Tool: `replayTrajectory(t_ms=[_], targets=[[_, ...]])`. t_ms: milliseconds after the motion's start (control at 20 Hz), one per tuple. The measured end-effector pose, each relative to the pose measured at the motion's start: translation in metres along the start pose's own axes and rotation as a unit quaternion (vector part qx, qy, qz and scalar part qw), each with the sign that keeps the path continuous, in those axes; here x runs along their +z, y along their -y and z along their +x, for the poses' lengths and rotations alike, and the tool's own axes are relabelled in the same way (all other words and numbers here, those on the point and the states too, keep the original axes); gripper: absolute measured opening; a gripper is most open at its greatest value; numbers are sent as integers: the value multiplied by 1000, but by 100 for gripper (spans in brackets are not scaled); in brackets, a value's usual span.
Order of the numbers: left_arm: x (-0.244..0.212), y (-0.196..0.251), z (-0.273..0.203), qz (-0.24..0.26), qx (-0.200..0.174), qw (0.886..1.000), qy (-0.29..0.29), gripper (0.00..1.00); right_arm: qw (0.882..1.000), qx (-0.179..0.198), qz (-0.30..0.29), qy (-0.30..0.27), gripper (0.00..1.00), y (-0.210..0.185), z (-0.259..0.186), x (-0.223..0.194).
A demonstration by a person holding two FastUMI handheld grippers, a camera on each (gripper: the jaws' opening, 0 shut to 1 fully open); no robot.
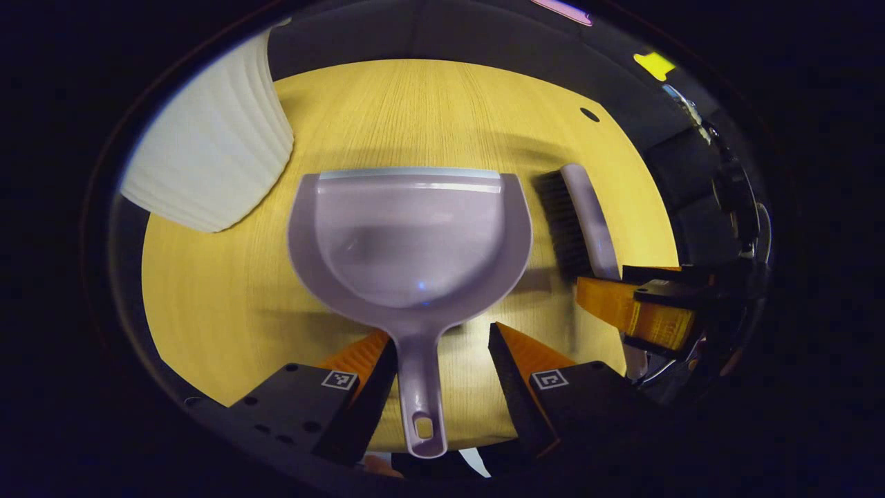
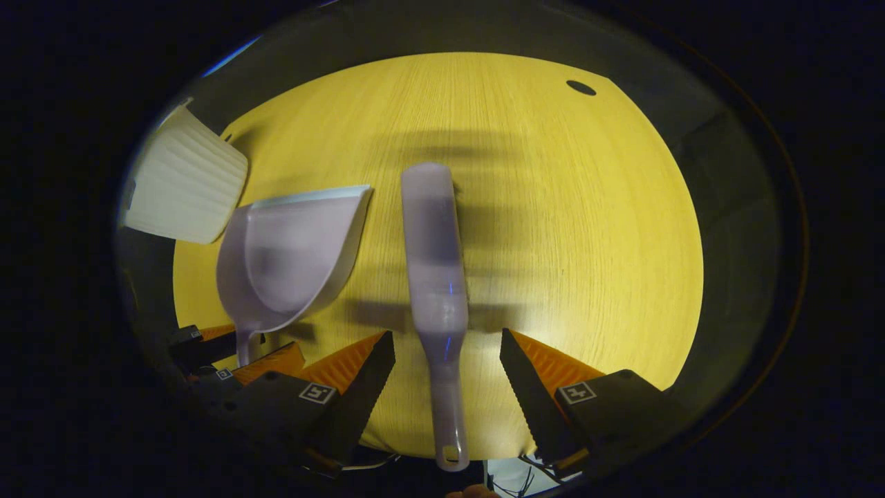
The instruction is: Pick up the small broom and dustpan from the desktop, sweep the trash into the dustpan with the broom, and then empty the trash into the garbage bin.
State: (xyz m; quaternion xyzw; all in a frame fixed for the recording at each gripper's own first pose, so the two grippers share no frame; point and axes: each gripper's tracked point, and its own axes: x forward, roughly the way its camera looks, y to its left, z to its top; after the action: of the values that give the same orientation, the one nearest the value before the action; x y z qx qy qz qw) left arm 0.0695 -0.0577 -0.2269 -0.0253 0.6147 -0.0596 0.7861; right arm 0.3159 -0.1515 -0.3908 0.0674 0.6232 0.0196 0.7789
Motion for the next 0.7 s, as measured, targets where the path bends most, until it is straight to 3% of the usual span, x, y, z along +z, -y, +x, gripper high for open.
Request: replayTrajectory(t_ms=[100, 150, 200, 250, 350, 450, 500, 550, 600, 650, 700], targets=[[-7, 6, -29, -10, -7, 999, 30, 74, 999, 1, -16, 42, 100, 7, -30, 6], [-10, 13, -44, -15, -16, 999, 49, 74, 997, 5, -25, 68, 95, 8, -50, 9], [-14, 19, -57, -21, -26, 997, 64, 74, 995, 8, -36, 92, 100, 6, -64, 7], [-21, 24, -69, -25, -31, 997, 73, 74, 993, 11, -46, 112, 95, 6, -81, 3], [-31, 24, -91, -26, -27, 994, 102, 74, 989, 24, -49, 138, 95, 0, -109, -9], [-34, 23, -122, -18, -15, 986, 167, 74, 982, 45, -38, 181, 97, -12, -149, -20], [-32, 21, -139, -4, -9, 976, 217, 74, 974, 55, -34, 219, 100, -21, -169, -19], [-29, 19, -159, 15, 0, 962, 273, 74, 963, 54, -31, 264, 95, -24, -190, -16], [-29, 16, -178, 29, 13, 946, 323, 74, 948, 50, -28, 314, 100, -24, -212, -14], [-29, 14, -195, 40, 33, 928, 368, 74, 927, 39, -23, 372, 99, -23, -236, -11], [-30, 18, -210, 48, 51, 909, 411, 74, 899, 23, -16, 437, 99, -22, -267, -6]])
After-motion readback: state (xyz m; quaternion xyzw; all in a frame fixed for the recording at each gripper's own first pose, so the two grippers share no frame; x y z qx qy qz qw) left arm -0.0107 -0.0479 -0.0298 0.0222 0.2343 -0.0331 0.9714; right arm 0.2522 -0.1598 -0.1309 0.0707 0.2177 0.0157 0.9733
